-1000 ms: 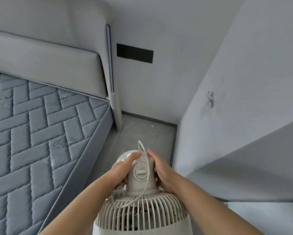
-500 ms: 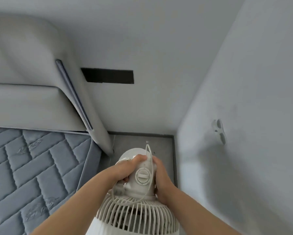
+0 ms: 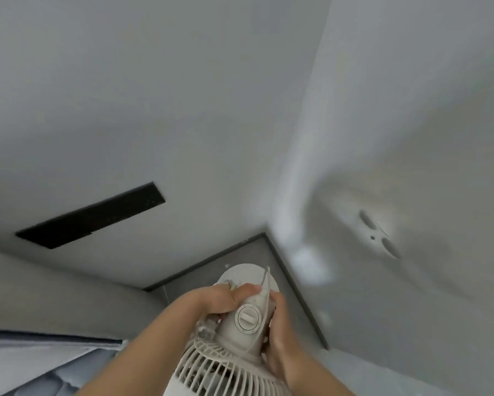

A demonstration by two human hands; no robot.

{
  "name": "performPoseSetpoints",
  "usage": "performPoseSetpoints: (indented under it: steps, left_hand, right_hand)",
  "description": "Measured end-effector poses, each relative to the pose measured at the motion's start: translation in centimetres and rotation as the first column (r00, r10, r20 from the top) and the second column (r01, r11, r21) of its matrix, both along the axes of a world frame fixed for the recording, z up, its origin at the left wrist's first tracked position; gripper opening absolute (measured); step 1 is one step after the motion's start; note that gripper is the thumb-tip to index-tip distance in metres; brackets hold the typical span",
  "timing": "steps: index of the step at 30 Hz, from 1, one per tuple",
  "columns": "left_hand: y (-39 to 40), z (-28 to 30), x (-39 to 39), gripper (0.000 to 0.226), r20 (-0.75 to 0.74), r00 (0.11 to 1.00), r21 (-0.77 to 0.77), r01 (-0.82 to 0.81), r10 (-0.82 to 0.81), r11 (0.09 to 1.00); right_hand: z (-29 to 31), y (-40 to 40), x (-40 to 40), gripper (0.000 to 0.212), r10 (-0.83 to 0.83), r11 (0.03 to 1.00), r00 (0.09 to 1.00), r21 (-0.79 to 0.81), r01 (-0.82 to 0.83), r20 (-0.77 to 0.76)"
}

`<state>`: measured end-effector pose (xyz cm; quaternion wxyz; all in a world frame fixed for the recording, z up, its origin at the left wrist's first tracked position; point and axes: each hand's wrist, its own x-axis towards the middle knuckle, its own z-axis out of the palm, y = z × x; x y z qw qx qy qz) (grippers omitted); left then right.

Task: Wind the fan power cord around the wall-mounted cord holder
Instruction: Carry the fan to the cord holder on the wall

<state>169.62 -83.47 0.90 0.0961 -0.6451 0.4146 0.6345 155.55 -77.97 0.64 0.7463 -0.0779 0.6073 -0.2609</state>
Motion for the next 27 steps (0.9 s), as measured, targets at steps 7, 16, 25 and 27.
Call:
performPoseSetpoints:
  steps: [7, 16, 25, 27]
  left_hand:
    - [-6.7, -3.7, 1.0, 0.113, -0.024, 0.952, 0.012, 0.306, -0.306, 0.952]
    - [-10.1, -6.9, -1.6, 0.120, 0.004, 0.886, 0.069, 0.462, -0.463, 0.884]
    - [-12.3, -8.4, -4.1, 0.109, -0.076, 0.841, 0.067, 0.540, -0.535, 0.839]
    - [-12.8, -7.8, -4.8, 0.110, -0.079, 0.830, 0.067, 0.558, -0.553, 0.827]
  right_hand:
    - [-4.5, -2.6, 4.3, 0.070, -0.455, 0.890, 0.886, 0.058, 0.452, 0.090]
    - [-6.8, -4.5, 3.6, 0.060, -0.646, 0.763, 0.761, 0.082, 0.641, 0.060]
    - [-7.2, -6.1, 2.3, 0.060, -0.683, 0.729, 0.730, 0.037, 0.683, -0.023]
    - [-6.7, -6.3, 1.4, 0.058, -0.669, 0.743, 0.743, 0.036, 0.669, 0.004]
